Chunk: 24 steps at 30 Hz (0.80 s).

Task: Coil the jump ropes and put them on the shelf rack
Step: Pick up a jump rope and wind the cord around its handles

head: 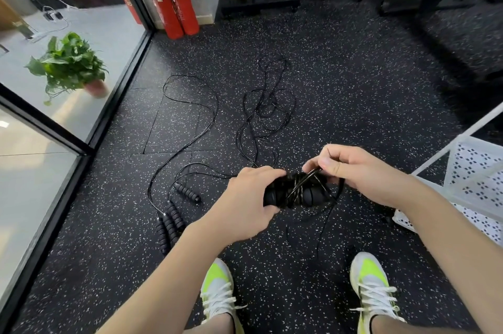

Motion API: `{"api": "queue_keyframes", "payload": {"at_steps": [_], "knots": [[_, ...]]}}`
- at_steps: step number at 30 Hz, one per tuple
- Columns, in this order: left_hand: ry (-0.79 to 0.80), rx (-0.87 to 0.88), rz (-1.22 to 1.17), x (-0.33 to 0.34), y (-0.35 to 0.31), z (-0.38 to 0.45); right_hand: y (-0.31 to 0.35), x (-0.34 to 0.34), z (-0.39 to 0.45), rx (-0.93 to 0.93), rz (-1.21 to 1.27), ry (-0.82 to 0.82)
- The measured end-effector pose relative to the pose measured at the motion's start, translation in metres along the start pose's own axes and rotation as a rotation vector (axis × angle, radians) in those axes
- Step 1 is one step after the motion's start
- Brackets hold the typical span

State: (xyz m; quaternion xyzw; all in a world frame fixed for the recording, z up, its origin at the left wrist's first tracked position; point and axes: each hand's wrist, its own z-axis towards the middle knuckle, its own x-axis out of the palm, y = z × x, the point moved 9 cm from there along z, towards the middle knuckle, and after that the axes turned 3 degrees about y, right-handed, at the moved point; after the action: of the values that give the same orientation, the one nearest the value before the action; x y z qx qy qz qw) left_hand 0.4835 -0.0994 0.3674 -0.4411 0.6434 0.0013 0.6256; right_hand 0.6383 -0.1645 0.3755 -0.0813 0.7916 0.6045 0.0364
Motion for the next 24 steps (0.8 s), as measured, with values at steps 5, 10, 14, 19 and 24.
{"api": "queue_keyframes", "payload": {"at_steps": [5, 10, 14, 19, 24], "knots": [[0.004, 0.041, 0.162, 0.004, -0.002, 0.002, -0.002, 0.002, -0.001, 0.029, -0.104, -0.031], [0.013, 0.107, 0.236, 0.009, -0.011, 0.003, -0.012, 0.000, -0.001, 0.084, -0.157, -0.070], [-0.045, 0.147, 0.165, 0.001, -0.013, 0.001, -0.007, -0.007, -0.001, 0.070, -0.217, -0.102], [-0.096, 0.282, -0.060, -0.007, -0.031, -0.008, -0.001, -0.012, 0.001, -0.019, -0.100, -0.145], [-0.223, 0.319, -0.126, -0.022, -0.042, -0.015, -0.026, -0.002, 0.005, 0.045, 0.343, -0.038]]}}
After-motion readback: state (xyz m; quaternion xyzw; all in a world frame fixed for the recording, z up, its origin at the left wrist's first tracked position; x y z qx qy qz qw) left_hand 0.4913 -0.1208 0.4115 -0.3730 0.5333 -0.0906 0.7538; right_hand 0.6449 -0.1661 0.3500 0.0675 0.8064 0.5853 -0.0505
